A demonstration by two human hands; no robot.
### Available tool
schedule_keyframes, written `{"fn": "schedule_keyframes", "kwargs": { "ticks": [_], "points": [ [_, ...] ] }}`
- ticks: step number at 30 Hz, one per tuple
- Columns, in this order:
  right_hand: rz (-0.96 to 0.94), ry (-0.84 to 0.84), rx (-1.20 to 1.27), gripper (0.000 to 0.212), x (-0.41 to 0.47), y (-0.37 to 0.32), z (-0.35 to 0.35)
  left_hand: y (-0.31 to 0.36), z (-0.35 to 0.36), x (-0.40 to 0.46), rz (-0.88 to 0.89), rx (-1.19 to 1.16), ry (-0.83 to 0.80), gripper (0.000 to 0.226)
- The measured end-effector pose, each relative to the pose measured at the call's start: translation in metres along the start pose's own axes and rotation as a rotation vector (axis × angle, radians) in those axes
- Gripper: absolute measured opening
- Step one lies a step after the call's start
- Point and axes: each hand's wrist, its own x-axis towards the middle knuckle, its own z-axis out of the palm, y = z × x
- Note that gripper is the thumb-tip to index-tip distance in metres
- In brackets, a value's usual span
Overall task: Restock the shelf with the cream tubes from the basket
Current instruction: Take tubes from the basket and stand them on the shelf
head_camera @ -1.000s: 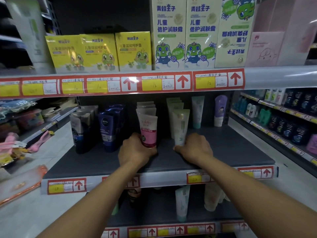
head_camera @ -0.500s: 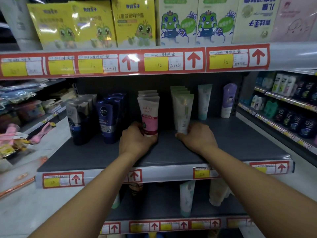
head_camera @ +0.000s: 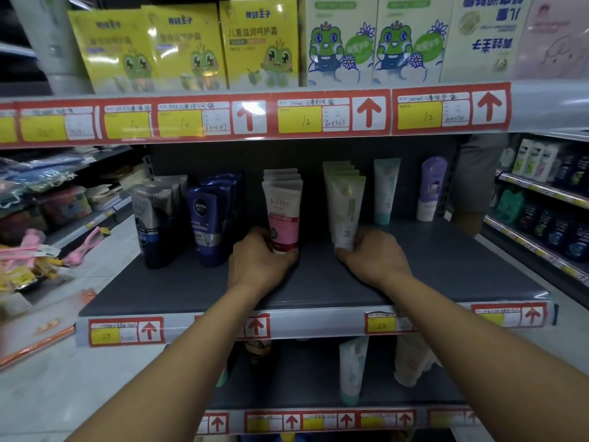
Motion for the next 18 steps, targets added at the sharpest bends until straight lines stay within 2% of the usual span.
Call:
{"fn": "schedule_keyframes", "kwargs": {
  "ticks": [7,15,18],
  "points": [
    [0.004,-0.055,-0.046,0.038,0.002,-0.002,-0.006,-0.002,0.000,0.001,0.004,-0.009,-0.009,0.053],
    [-0.009,-0.229,-0.145,0.055,-0.014,-0.009,-0.037,0.001,-0.010,-0.002,-0.028,0.017,-0.093,0.073],
    [-0.024,-0.208,-0.088,0.053,-0.031,-0.009,-0.044,0.005,-0.018,-0.014,0.002,0.005,-0.109,0.074]
  ]
}}
